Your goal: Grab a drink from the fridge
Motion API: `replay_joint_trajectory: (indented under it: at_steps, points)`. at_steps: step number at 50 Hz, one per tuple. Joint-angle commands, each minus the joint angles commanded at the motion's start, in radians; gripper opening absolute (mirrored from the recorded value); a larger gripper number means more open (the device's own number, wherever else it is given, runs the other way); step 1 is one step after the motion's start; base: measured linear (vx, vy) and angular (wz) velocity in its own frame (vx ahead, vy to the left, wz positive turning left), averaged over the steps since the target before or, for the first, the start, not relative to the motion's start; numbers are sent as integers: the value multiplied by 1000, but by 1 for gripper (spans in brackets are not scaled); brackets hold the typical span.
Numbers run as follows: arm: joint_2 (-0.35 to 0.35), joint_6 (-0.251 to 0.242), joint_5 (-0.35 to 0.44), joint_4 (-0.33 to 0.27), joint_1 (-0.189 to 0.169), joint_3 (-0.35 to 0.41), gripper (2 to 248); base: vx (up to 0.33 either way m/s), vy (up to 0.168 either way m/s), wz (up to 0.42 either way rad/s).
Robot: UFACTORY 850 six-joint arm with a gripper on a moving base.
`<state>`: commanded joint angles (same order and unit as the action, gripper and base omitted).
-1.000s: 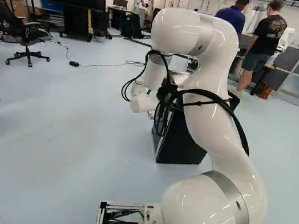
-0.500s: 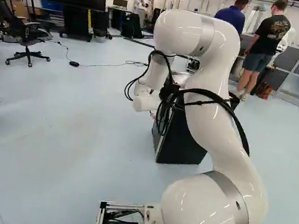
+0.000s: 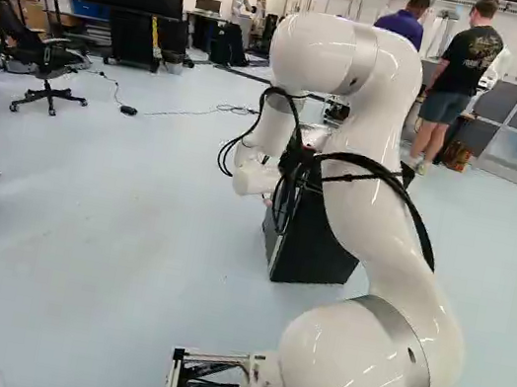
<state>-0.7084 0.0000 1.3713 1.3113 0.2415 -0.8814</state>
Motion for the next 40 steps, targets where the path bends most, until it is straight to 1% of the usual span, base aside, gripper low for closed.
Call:
replay_joint_trajectory:
  at_steps: [17,40]
  points:
    - [29,0,0,0,2,55,247,0,-1,-4]
    - [102,0,0,0,23,189,247,0,0,0]
